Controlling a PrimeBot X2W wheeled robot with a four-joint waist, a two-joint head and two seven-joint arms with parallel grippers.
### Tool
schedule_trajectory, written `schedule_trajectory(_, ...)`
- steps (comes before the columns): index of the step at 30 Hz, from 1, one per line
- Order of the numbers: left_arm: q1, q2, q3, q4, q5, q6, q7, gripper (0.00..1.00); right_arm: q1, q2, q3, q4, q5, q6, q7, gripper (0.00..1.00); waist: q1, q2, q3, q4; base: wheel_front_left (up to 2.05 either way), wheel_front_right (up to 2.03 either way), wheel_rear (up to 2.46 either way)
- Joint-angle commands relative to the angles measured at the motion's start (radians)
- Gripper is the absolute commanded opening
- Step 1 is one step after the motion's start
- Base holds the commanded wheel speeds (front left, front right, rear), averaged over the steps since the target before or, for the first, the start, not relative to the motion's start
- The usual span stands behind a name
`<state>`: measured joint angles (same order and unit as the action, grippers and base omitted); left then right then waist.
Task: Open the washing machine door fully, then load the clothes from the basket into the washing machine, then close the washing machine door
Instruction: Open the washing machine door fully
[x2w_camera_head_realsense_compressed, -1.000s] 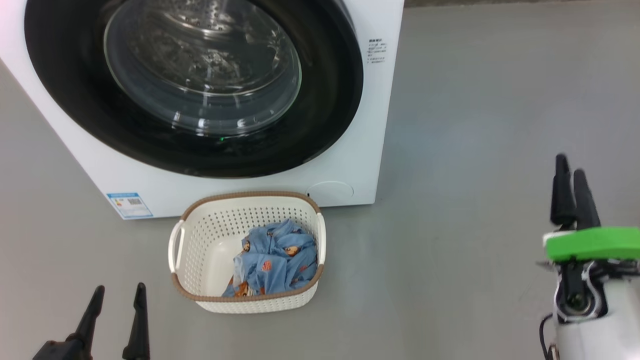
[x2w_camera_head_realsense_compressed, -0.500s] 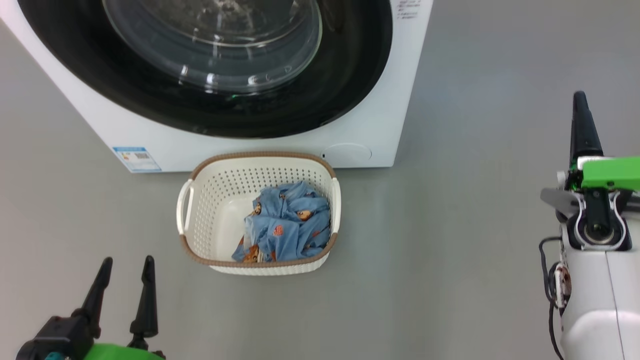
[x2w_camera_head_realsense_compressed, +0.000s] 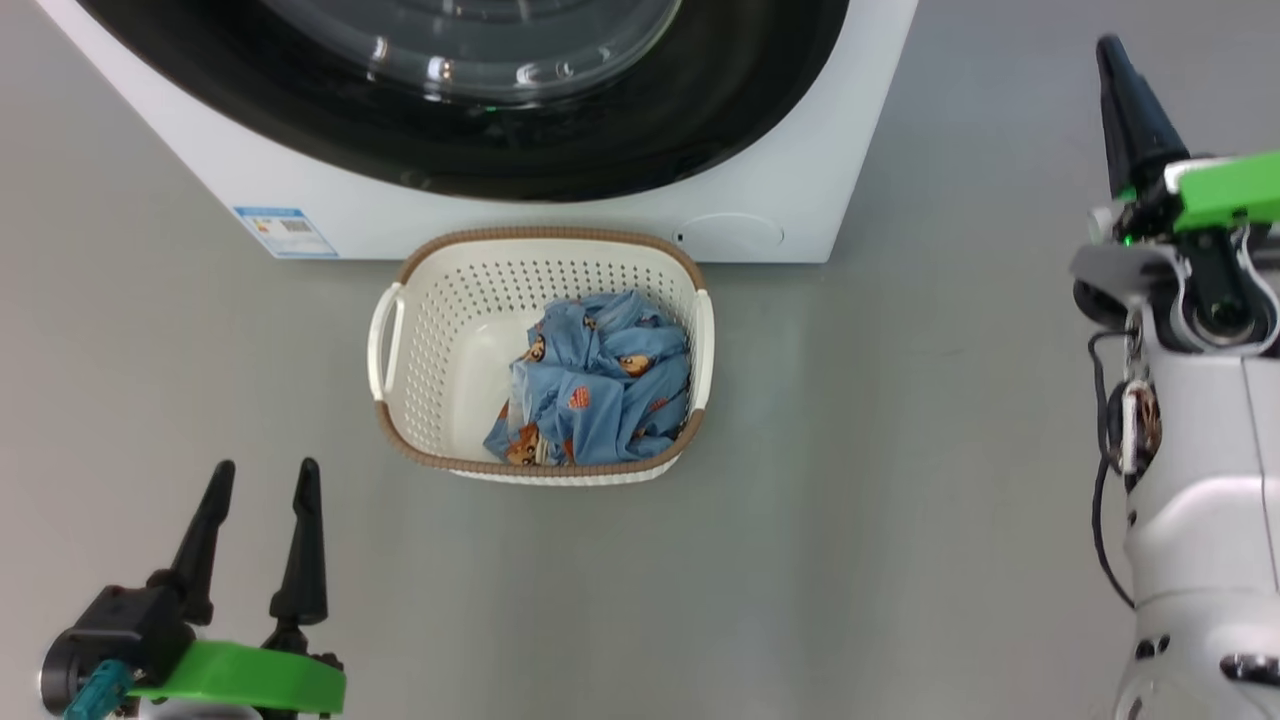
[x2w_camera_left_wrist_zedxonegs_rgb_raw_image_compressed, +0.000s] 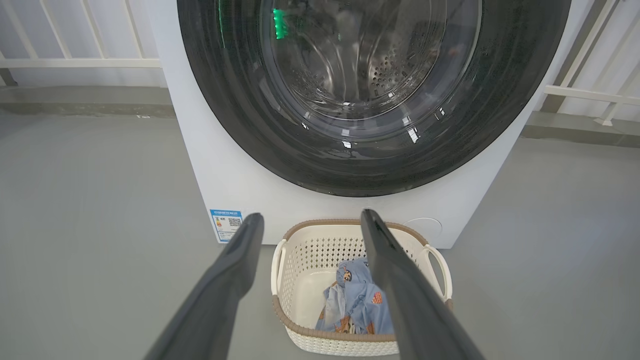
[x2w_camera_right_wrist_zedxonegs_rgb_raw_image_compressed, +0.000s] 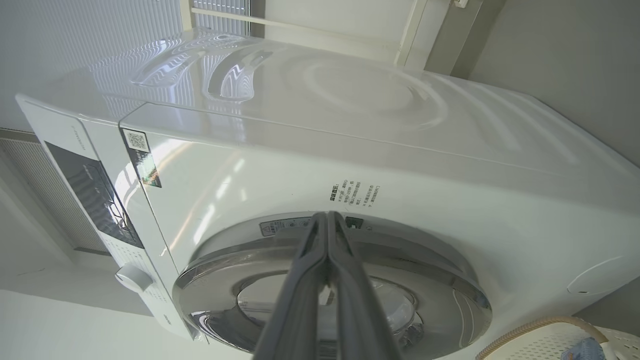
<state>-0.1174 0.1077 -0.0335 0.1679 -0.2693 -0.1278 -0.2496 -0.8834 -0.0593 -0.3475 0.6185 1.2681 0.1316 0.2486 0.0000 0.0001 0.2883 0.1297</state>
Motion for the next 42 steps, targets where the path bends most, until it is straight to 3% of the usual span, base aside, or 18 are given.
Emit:
schedule_trajectory(1, -0.034, 0.016, 0.028, -0.028, -0.008, -0.003, -0.012, 1.0, -0.064, 0.008, 0.005, -0.001, 0.019, -0.001, 0.031, 0.0, 0.0, -0.0001, 0.028, 0.012, 0.0, 0.0, 0.0)
schedule_trajectory(12, -0.094, 0.012, -0.007, -0.038, -0.029, -0.003, -0.012, 1.0, -0.326, -0.013, -0.014, 0.194, -0.066, -0.001, 0.17, 0.0, 0.0, -0.0001, 0.113, 0.04, 0.0, 0.0, 0.0)
schedule_trajectory(23, -0.139, 0.004, -0.04, -0.047, -0.052, -0.003, -0.012, 1.0, -0.561, -0.034, -0.039, 0.353, -0.193, -0.001, 0.209, 0.0, 0.0, -0.0001, 0.175, 0.073, 0.0, 0.0, 0.0)
schedule_trajectory(42, -0.213, -0.019, -0.091, -0.046, -0.072, -0.003, -0.012, 1.0, -0.776, -0.036, -0.077, 0.559, -0.365, -0.001, 0.138, 0.0, 0.0, -0.0001, 0.246, 0.131, 0.0, 0.0, 0.0)
